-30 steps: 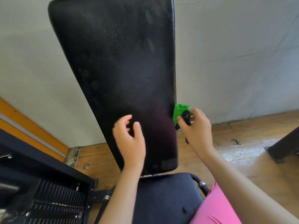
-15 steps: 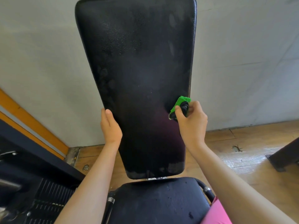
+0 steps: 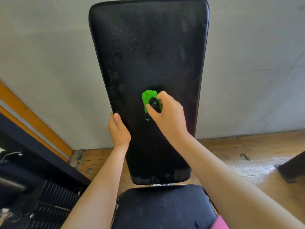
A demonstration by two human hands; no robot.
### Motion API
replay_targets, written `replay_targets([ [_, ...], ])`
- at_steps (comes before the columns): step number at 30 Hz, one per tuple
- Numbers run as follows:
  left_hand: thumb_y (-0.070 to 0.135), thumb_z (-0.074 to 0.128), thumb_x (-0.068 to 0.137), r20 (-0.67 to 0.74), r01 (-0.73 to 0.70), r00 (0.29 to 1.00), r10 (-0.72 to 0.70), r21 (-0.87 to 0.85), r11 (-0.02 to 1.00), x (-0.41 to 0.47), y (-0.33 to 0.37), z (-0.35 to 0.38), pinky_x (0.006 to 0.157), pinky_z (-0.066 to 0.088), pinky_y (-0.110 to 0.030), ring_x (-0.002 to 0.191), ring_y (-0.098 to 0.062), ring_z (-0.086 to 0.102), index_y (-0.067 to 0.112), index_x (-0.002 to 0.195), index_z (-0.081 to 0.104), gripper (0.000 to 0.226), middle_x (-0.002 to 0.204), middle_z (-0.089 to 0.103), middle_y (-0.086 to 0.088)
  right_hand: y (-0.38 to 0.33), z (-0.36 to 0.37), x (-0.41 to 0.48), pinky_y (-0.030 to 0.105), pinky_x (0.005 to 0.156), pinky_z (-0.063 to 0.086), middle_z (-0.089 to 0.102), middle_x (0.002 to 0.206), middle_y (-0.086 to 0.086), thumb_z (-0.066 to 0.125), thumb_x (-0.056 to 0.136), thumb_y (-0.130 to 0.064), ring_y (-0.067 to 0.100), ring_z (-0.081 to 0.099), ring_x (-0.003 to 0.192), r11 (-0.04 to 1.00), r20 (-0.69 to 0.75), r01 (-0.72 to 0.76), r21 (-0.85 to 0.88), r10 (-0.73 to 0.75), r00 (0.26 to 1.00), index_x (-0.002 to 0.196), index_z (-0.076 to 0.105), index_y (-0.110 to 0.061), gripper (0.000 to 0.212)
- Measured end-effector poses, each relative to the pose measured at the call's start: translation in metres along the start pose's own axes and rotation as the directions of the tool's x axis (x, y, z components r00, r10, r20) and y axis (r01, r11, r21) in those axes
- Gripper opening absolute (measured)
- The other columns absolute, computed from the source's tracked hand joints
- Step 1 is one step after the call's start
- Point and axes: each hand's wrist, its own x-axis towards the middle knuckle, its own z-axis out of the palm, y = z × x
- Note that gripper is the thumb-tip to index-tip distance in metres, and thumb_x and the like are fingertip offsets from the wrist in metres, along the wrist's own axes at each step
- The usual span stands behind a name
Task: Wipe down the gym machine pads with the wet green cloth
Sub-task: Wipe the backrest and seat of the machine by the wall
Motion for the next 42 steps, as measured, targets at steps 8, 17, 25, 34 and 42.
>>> replay_targets([
  [8, 0.027, 0.024, 0.106, -0.07, 0.123, 0.99, -0.12, 0.04, 0.992, -0.001, -0.001, 0.007, 0.062, 0.032, -0.002, 0.065, 0.001, 0.04, 0.021, 0.072, 0.04, 0.037, 0.071, 0.039, 0.006, 0.081, -0.029, -0.059, 0.015, 0.055, 0.036, 0.06, 0.079, -0.004, 0.07, 0.088, -0.025, 0.006, 0.053, 0.067, 0.955, -0.019, -0.295, 0.033, 0.295, 0.955, 0.087, 0.05, -0.017, 0.022],
  [17, 0.028, 0.02, 0.106, -0.166, 0.2, 0.968, -0.189, 0.048, 0.979, -0.008, 0.014, 0.015, 0.09, 0.031, -0.018, 0.1, -0.01, 0.044, 0.008, 0.107, 0.055, 0.04, 0.101, 0.049, -0.006, 0.133, -0.084, -0.09, 0.014, 0.057, 0.038, 0.062, 0.076, -0.008, 0.072, 0.085, -0.024, 0.007, 0.058, 0.07, 0.939, 0.096, -0.342, 0.02, 0.339, 0.936, 0.083, 0.054, -0.019, 0.019],
  [25, 0.064, 0.02, 0.088, -0.227, 0.318, 0.926, -0.3, 0.046, 0.947, 0.001, 0.001, 0.016, 0.106, 0.039, -0.036, 0.114, -0.021, 0.051, 0.012, 0.117, 0.053, 0.068, 0.116, 0.055, -0.012, 0.156, -0.114, -0.089, 0.02, 0.059, 0.043, 0.065, 0.08, -0.008, 0.073, 0.083, -0.022, 0.009, 0.06, 0.075, 0.919, 0.216, -0.394, 0.037, 0.377, 0.901, 0.085, 0.056, -0.019, 0.018],
  [34, 0.058, 0.013, 0.092, -0.211, 0.285, 0.942, -0.261, 0.091, 0.954, 0.0, 0.0, 0.015, 0.103, 0.041, -0.038, 0.105, -0.019, 0.053, 0.021, 0.1, 0.053, 0.055, 0.107, 0.056, -0.012, 0.154, -0.066, -0.097, 0.037, 0.062, 0.05, 0.063, 0.069, -0.004, 0.071, 0.086, -0.022, 0.02, 0.06, 0.07, 0.843, 0.321, -0.503, 0.193, 0.43, 0.844, 0.076, 0.052, -0.025, 0.022],
  [42, 0.041, 0.018, 0.1, -0.156, 0.154, 0.977, -0.147, 0.034, 0.987, 0.003, -0.012, 0.013, 0.081, 0.037, -0.023, 0.08, -0.003, 0.044, 0.037, 0.078, 0.041, 0.032, 0.084, 0.045, 0.005, 0.161, -0.035, -0.116, 0.032, 0.073, 0.057, 0.067, 0.083, -0.011, 0.069, 0.089, -0.021, 0.009, 0.065, 0.08, 0.786, 0.212, -0.53, 0.318, 0.486, 0.848, 0.088, 0.058, -0.029, 0.013],
])
